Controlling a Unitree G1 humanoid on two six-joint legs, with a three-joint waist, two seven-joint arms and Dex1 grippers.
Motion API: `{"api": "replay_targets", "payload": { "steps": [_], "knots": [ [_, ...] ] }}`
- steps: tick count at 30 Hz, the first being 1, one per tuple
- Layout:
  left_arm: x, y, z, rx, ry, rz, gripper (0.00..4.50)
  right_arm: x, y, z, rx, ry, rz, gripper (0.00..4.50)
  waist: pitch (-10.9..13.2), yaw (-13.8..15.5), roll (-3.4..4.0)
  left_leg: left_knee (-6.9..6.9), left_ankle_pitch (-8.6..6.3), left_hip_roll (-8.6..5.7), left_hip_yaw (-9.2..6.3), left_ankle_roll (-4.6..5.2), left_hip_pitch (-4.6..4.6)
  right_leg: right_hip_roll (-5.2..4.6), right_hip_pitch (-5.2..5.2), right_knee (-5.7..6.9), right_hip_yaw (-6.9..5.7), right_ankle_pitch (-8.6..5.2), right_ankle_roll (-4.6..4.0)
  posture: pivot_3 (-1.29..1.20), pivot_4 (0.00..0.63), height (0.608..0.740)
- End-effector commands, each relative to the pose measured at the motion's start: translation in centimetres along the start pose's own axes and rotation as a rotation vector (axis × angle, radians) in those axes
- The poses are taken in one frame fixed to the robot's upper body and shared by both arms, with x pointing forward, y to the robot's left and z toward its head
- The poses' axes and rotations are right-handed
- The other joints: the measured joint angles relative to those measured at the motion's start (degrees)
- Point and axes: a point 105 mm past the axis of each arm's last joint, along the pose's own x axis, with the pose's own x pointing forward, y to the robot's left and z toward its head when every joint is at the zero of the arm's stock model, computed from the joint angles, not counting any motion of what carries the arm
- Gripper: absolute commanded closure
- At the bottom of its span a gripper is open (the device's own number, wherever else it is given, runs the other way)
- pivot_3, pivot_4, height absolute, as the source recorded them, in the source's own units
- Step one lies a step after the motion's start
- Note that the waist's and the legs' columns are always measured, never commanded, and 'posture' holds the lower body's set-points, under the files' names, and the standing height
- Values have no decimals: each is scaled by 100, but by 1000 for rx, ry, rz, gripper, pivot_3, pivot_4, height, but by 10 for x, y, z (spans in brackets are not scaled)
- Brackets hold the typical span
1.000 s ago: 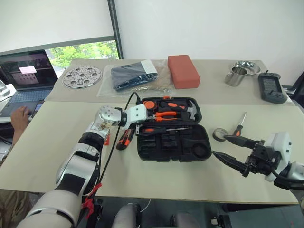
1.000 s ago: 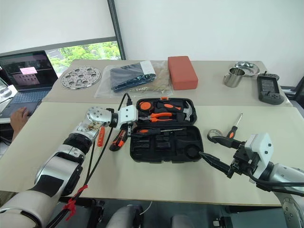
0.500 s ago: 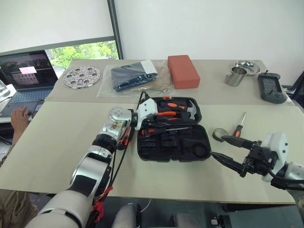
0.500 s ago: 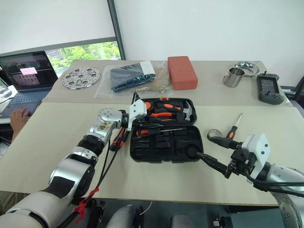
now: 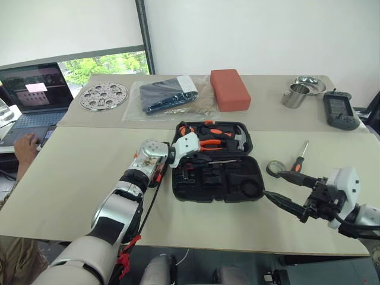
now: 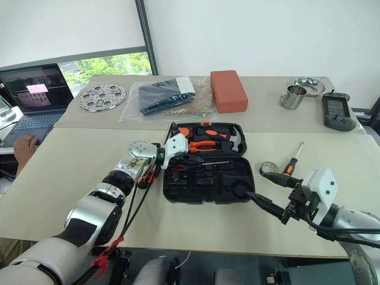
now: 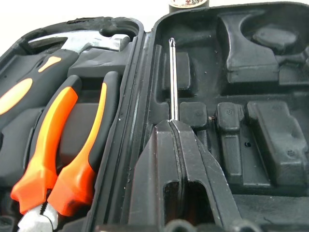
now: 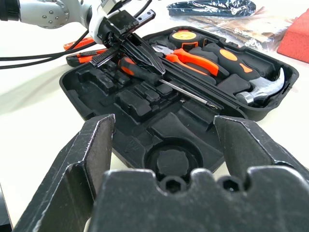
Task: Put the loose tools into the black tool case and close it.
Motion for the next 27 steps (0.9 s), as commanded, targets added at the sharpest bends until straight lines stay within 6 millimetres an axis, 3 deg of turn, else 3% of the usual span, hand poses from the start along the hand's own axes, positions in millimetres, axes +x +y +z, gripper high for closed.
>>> {"api": "replay_targets", "payload": {
  "steps": [1,8,12,17,21,27],
  "knots": [
    [5,-9,-15,24,89,-33,4473,-2,1,11,-50,-23,-7,691,-1,-2,2,2,0,0,-2,0,2,0,4,0,0,0,0,0,150,740],
    [10,-15,-23,64,130,-37,4473,-2,0,8,-51,-11,-17,691,-19,1,7,7,0,-2,-8,2,4,0,11,0,0,0,0,0,150,740],
    [5,7,-5,8,34,77,4473,-2,-2,7,-49,-5,-29,691,-22,4,7,11,2,-4,-13,6,2,0,14,2,0,0,0,0,150,740],
    [-19,31,32,-46,-173,140,4473,-5,-17,-3,-68,54,-128,691,-21,-27,6,12,5,-3,-14,8,-11,3,-2,9,0,0,0,0,150,740],
    [-56,40,55,-55,-293,149,3469,-8,-41,-15,-79,130,-269,691,-21,-74,10,5,14,2,-11,-6,-23,7,-21,11,1,0,-1,0,150,740],
    [-97,27,71,-49,-319,151,1030,-10,-65,-22,-64,180,-372,691,-27,-80,23,-2,35,0,-12,-40,-11,8,-10,12,7,0,-1,0,150,740]
  ]
}}
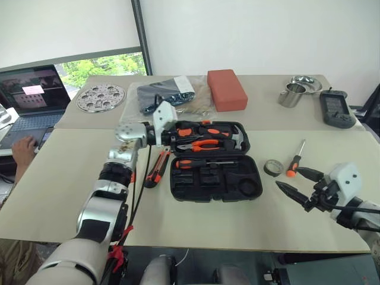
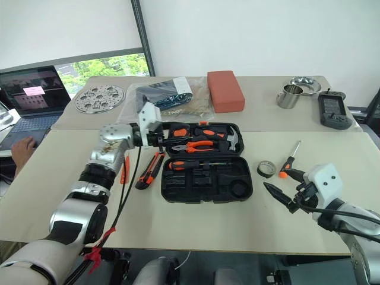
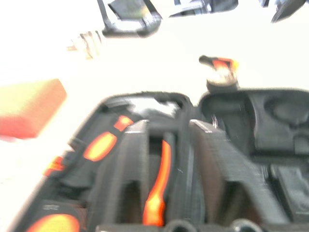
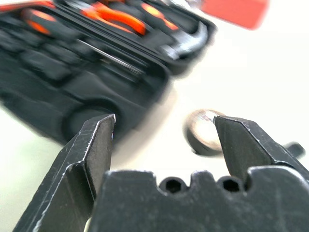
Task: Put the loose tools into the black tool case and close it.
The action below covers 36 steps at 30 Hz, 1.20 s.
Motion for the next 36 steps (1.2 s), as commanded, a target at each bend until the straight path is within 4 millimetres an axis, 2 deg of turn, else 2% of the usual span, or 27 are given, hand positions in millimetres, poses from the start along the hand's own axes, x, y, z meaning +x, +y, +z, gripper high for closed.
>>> {"api": "replay_targets", "payload": {
  "steps": [1,3,8,14,19,27,33,36],
  "knots": [
    [-19,-9,27,13,-44,-17,642,3,-18,2,-25,31,-76,691,-2,-1,4,2,0,0,-1,1,0,0,1,0,1,0,0,0,150,740],
    [-29,-20,33,-3,-37,-39,35,5,-29,0,-16,50,-124,691,-2,-5,7,3,-8,1,-2,14,-1,1,2,-1,4,0,0,0,150,740],
    [-52,-52,41,-64,17,-117,35,15,-52,-4,90,88,-250,691,-1,-49,9,-1,-7,6,6,12,10,2,7,-1,34,0,0,0,150,740],
    [-64,-61,50,-83,18,-85,35,33,-69,-16,238,213,-394,691,-1,-46,8,-4,-11,5,6,29,12,19,13,-6,92,-1,2,0,150,740],
    [-65,-62,51,-78,25,-74,35,35,-80,-18,284,259,-470,691,-5,-37,16,-19,-10,3,12,26,15,22,8,-7,108,-1,1,0,150,740],
    [-60,-64,51,-57,25,-93,35,54,-81,-28,384,314,-563,691,-1,-61,13,-27,-5,3,18,21,13,33,0,-9,125,-1,2,0,150,740],
    [-59,-65,55,-50,22,-106,35,56,-85,-33,428,307,-603,691,-1,-48,15,-28,-4,5,20,21,10,31,-5,-7,129,-1,2,0,150,740],
    [-59,-66,56,-44,28,-109,0,58,-84,-36,425,312,-599,1372,-1,-49,15,-28,-4,5,20,21,9,31,-6,-7,130,-1,2,0,150,740]
  ]
}}
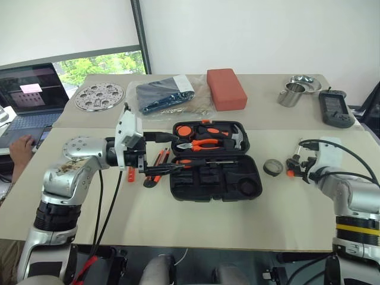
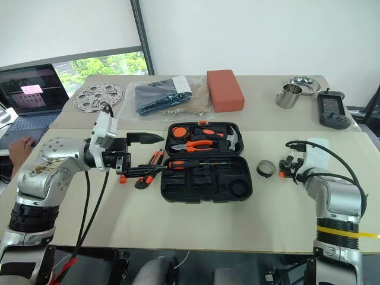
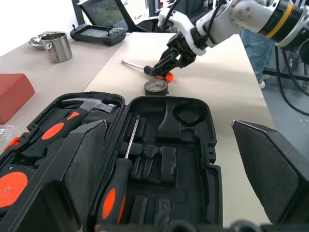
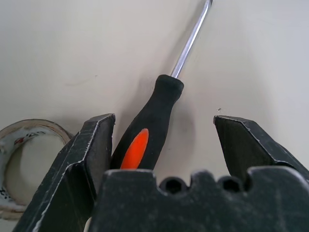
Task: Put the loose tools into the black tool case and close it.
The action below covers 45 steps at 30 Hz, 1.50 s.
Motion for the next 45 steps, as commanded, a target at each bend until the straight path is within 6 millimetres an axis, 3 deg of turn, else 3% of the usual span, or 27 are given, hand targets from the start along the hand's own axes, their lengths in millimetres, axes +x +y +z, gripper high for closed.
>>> {"api": "replay_targets", "payload": {
  "steps": [1,6,7,10,13,15,17,22,28,35,45],
  "knots": [
    [1,-3,14,64,-10,-20,0,-2,-7,9,-5,-36,-30,1704,0,0,0,0,0,0,0,0,0,0,0,0,0,0,0,0,150,740],
    [1,-2,14,68,-3,-18,0,-2,-9,4,-29,-15,-27,3449,0,-4,0,-2,-1,1,1,1,1,1,-1,0,1,0,0,0,150,740],
    [0,-2,14,67,-3,-18,0,-2,-9,4,-28,-16,-28,3595,0,-5,0,-2,-1,0,1,1,1,1,-1,-1,1,0,0,0,150,740],
    [-1,-2,12,63,0,-15,0,-4,-15,11,-25,-60,-65,3589,0,-4,0,-2,-1,1,1,1,0,0,-1,-1,1,0,0,0,150,740],
    [-5,0,9,51,7,0,0,-8,-14,36,-47,-192,-68,3589,1,-4,1,-3,-1,0,2,1,-2,0,-6,-1,2,0,0,0,150,740],
    [-10,0,5,36,20,21,0,-16,2,61,-141,-332,13,3589,1,-9,0,-4,0,0,6,1,-5,0,-12,0,5,0,0,0,150,740],
    [-14,-1,1,22,30,39,0,-23,28,75,-282,-418,151,3589,4,-50,6,-6,0,-1,18,1,-7,2,-22,1,14,0,0,0,150,740],
    [-31,-6,-2,-6,54,103,0,-47,104,64,-695,-511,641,3589,11,-60,-3,-8,1,35,50,-2,-16,47,-52,7,68,0,0,0,150,740],
    [-53,-22,-7,-37,112,161,0,-54,150,34,-1056,-499,1039,3589,18,-39,-12,-4,1,87,82,-4,-5,78,-61,8,91,4,-7,0,150,740],
    [-58,-36,-4,-41,126,210,0,-36,154,18,-1352,-449,1175,3589,21,0,-18,-3,-2,91,99,0,7,75,-60,6,107,12,-21,0,150,740],
    [-59,-43,-4,-49,130,238,0,-18,151,17,-1422,-403,1197,3589,22,-26,-18,-4,4,98,109,-10,26,77,-51,8,124,16,-29,0,150,740]
  ]
}}
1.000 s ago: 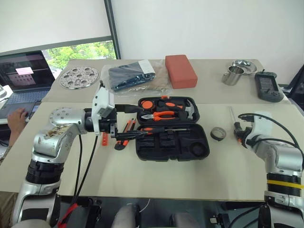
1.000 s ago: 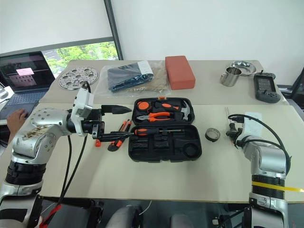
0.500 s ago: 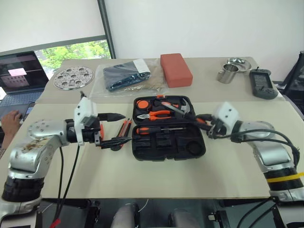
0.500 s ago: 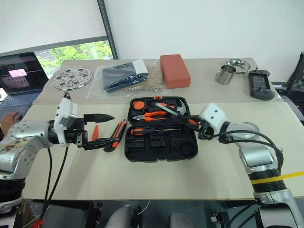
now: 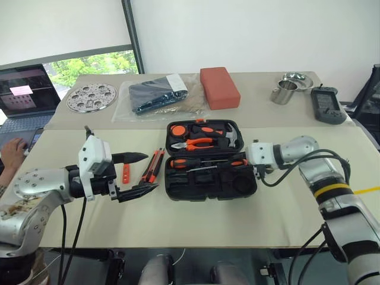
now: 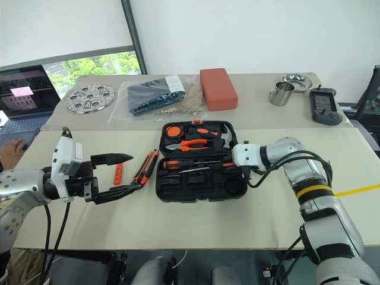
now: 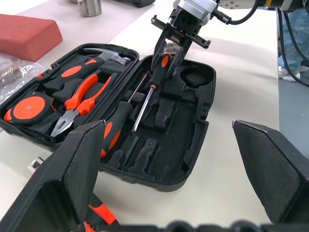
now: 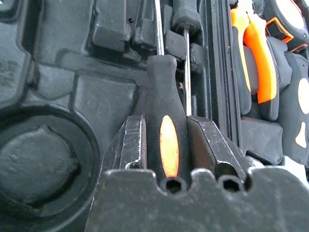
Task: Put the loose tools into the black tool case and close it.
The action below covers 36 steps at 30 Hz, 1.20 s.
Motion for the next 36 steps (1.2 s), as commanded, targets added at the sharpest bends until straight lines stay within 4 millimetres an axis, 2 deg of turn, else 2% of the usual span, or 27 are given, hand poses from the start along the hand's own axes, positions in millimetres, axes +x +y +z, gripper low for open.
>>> {"api": "replay_targets", "payload": {
  "steps": [1,6,8,10,14,19,24,27,30,36],
  "knots": [
    [-4,-1,9,39,-4,16,0,-1,0,-2,-22,15,39,3589,0,0,0,0,0,0,1,0,3,0,2,0,1,0,0,0,150,740],
    [-2,1,9,42,-6,16,0,-2,6,-4,22,22,94,3589,0,0,0,0,-1,0,2,1,11,-2,10,-1,1,0,0,0,150,740],
    [-2,1,9,42,-8,12,0,-2,7,-2,35,3,93,2587,0,3,0,0,-1,1,2,1,11,-2,10,-1,1,0,0,0,150,740],
    [-1,2,10,44,-8,8,0,-3,1,4,50,-41,57,2057,0,10,0,-1,-2,0,3,1,11,-3,11,-1,0,0,-1,0,150,740],
    [1,3,9,47,-8,1,0,-12,-15,15,102,-101,-22,644,0,11,0,0,-2,0,3,1,9,-4,11,-2,-1,0,-1,0,150,740],
    [4,6,10,53,-11,-11,0,-28,-28,30,228,-190,-95,644,0,9,1,-2,-2,1,4,1,7,-2,7,1,0,0,-1,0,150,740],
    [7,8,10,58,-15,-21,0,-36,-32,41,357,-260,-159,644,0,7,0,-3,-4,2,4,3,6,-2,5,2,0,0,-1,0,150,740],
    [8,8,10,61,-18,-24,0,-34,-26,43,413,-277,-173,1366,0,8,0,-3,-5,2,4,4,0,-2,-1,4,1,1,-1,0,150,740],
    [8,7,10,63,-20,-27,0,-26,-14,43,462,-281,-179,2348,0,13,0,-3,-5,2,4,4,-8,-1,-9,4,0,0,-1,0,150,740],
    [8,9,11,67,-20,-30,0,-12,-8,34,586,-298,-254,4449,0,-4,0,-3,-5,1,5,3,-9,2,-15,10,3,1,0,0,150,740]
  ]
}}
